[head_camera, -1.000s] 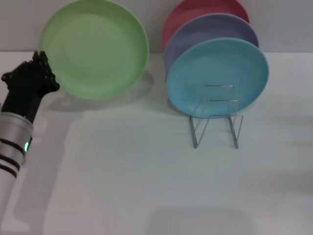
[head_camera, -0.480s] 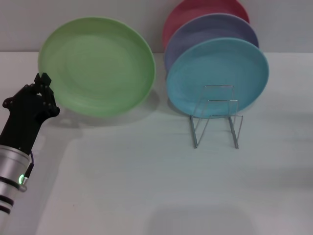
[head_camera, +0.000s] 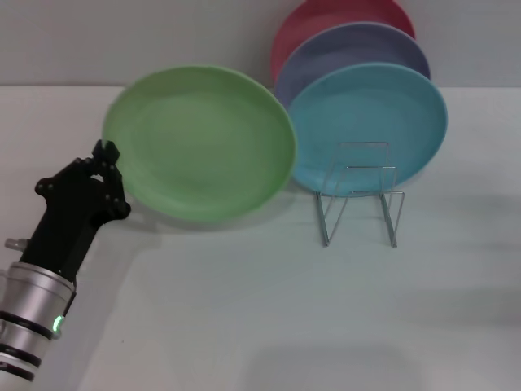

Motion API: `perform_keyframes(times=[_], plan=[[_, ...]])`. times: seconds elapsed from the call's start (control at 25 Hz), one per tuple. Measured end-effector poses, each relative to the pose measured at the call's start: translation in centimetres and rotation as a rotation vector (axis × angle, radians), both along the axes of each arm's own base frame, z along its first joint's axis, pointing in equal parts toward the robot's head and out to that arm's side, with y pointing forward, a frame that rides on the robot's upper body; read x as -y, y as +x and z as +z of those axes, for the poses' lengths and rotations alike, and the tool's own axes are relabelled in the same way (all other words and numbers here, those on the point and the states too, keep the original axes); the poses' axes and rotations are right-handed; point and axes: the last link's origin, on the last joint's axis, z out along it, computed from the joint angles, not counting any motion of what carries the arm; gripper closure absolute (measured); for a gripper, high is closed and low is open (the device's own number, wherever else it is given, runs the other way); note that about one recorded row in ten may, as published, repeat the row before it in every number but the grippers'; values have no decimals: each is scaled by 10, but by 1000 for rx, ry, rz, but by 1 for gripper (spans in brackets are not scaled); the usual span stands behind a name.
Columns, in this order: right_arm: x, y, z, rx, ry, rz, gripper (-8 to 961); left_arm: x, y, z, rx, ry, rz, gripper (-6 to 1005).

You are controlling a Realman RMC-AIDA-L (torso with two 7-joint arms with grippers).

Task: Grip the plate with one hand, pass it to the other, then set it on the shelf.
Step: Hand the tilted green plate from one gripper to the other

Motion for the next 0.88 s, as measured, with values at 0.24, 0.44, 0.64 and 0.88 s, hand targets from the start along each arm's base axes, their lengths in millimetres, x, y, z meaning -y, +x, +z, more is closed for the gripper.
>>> perform_keyframes(times=[0.24, 0.44, 0.64, 0.88], plan=[[17, -10, -23, -2, -75, 72, 311, 6, 1, -2, -27, 6, -24, 968], [39, -21, -46, 8, -105, 104, 312, 10, 5, -3, -30, 12, -43, 968], [63, -41, -74, 39, -123, 130, 313, 12, 12, -7, -70, 29, -50, 967], [79, -65, -101, 71, -162, 142, 321, 17, 19, -12, -119, 50, -25, 967]])
